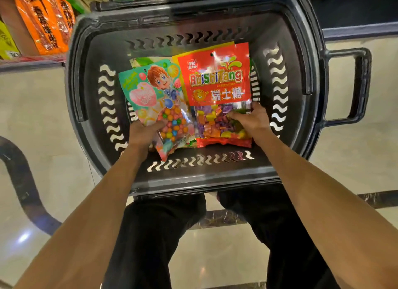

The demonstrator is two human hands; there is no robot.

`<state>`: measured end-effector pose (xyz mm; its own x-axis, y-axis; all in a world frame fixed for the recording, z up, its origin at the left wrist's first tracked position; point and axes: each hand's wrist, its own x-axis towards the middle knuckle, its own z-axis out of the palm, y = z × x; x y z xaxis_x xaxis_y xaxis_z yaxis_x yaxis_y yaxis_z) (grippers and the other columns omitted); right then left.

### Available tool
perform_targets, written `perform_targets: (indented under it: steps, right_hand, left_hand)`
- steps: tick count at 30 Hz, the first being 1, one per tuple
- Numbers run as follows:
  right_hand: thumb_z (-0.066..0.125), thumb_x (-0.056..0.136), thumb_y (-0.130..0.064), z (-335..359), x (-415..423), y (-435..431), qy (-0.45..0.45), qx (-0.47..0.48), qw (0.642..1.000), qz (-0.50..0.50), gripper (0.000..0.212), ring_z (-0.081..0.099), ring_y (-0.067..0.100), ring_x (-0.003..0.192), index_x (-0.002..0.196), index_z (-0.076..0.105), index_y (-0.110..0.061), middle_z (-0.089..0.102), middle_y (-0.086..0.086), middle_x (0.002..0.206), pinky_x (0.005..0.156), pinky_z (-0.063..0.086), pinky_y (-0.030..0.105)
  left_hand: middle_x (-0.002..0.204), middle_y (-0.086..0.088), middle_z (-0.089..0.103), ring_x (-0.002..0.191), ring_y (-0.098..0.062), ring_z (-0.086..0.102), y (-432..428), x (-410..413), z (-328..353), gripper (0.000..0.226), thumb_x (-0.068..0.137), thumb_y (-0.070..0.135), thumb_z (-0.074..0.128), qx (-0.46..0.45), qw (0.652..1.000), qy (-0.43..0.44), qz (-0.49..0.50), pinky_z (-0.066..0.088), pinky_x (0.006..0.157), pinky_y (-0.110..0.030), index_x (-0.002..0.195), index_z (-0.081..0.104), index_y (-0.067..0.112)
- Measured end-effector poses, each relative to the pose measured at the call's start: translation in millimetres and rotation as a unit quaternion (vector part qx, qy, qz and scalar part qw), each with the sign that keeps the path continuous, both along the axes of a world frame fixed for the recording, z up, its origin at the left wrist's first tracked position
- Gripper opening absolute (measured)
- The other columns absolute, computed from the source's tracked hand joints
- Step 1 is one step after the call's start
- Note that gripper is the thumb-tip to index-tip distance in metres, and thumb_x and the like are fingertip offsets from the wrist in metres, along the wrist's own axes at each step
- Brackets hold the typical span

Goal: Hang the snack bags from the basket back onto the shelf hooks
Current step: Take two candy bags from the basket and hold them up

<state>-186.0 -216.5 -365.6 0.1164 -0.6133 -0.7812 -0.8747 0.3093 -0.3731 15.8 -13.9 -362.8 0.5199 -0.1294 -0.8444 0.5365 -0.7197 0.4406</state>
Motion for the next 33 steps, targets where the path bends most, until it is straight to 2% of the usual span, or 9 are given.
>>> perform_targets:
  steps: [5,11,14,17,21,23,26,29,33]
  right_hand:
    - [0.079,0.082,-0.024,7.5,-0.5,13.7,-0.064,0.06,0.995,-0.041,0.065,0.059,0.02,0.118,0.138,0.049,-0.013,0.064,0.004,0.127,0.103,0.046,0.031]
    - [0.071,0.088,-0.035,83.4,1.3,33.5,-0.042,-0.092,0.992,0.069,0.047,0.064,0.018,0.093,0.124,0.056,-0.01,0.067,0.002,0.107,0.077,0.046,0.027]
    - [0.068,0.09,-0.035,160.4,-8.3,34.2,-0.058,-0.109,0.99,0.067,0.03,0.066,0.023,0.081,0.103,0.068,-0.008,0.071,0.009,0.092,0.067,0.047,0.029]
    - [0.068,0.09,-0.039,247.6,-17.8,28.1,-0.078,-0.117,0.989,0.053,0.026,0.067,0.022,0.079,0.099,0.071,-0.015,0.073,0.006,0.09,0.07,0.054,0.034]
    - [0.065,0.092,-0.039,369.9,-16.7,14.3,-0.12,-0.138,0.983,0.006,0.018,0.066,0.016,0.071,0.081,0.066,-0.025,0.07,-0.001,0.08,0.068,0.055,0.032]
    - [0.062,0.096,-0.027,431.4,-12.1,14.4,-0.17,-0.16,0.972,-0.02,0.01,0.061,0.007,0.066,0.088,0.063,-0.022,0.066,-0.004,0.078,0.059,0.049,0.021]
    - [0.06,0.097,-0.029,503.1,-4.9,17.8,-0.225,-0.209,0.951,-0.038,0.02,0.063,0.015,0.082,0.11,0.066,-0.015,0.067,-0.003,0.089,0.066,0.043,0.026]
    - [0.06,0.096,-0.032,569.1,-1.6,29.2,-0.288,-0.239,0.926,-0.053,0.025,0.067,0.012,0.097,0.12,0.064,-0.025,0.071,-0.007,0.105,0.082,0.052,0.032]
    - [0.06,0.098,-0.02,644.1,-4.4,54.2,-0.372,-0.26,0.885,-0.106,0.009,0.064,-0.001,0.077,0.105,0.064,-0.019,0.069,-0.005,0.089,0.07,0.053,0.032]
  left_hand:
    - [0.101,0.002,0.072,0.089,-0.009,0.069,6.0,-4.8,4.4,0.027,0.085,0.016,0.076,-0.029,0.999,-0.002,-0.018,0.057,0.077,-0.026,0.111,0.067,0.012]
    - [0.101,0.001,0.073,0.094,-0.016,0.07,21.5,-10.8,82.9,0.032,0.082,0.019,0.08,-0.041,0.998,-0.046,-0.017,0.058,0.084,-0.034,0.111,0.07,0.009]
    - [0.101,0.004,0.074,0.097,-0.018,0.07,20.5,-10.1,155.9,0.025,0.083,0.028,0.078,-0.067,0.995,-0.061,-0.04,0.057,0.088,-0.038,0.106,0.072,0.018]
    - [0.093,0.015,0.075,0.096,-0.016,0.07,14.3,-11.2,236.0,0.011,0.082,0.032,0.078,-0.094,0.989,-0.09,-0.066,0.056,0.087,-0.04,0.09,0.074,0.038]
    - [0.104,0.001,0.075,0.101,-0.02,0.07,8.4,-11.0,345.5,0.03,0.084,0.029,0.077,-0.152,0.978,-0.136,-0.051,0.057,0.088,-0.041,0.11,0.072,0.015]
    - [0.108,-0.002,0.074,0.096,-0.009,0.069,7.2,-12.4,398.6,0.027,0.089,0.023,0.073,-0.188,0.968,-0.155,-0.055,0.057,0.087,-0.032,0.112,0.07,0.01]
    - [0.095,0.011,0.072,0.084,0.006,0.066,7.8,-8.3,471.5,0.01,0.092,0.02,0.07,-0.222,0.95,-0.213,-0.055,0.055,0.085,-0.03,0.102,0.07,0.022]
    - [0.096,0.014,0.072,0.087,0.001,0.067,13.0,2.9,535.1,0.009,0.094,0.019,0.067,-0.265,0.929,-0.252,-0.059,0.052,0.084,-0.029,0.097,0.069,0.027]
    - [0.1,0.009,0.074,0.094,-0.005,0.069,27.4,10.3,618.3,0.019,0.093,0.031,0.067,-0.327,0.897,-0.296,-0.029,0.054,0.084,-0.027,0.109,0.071,0.021]
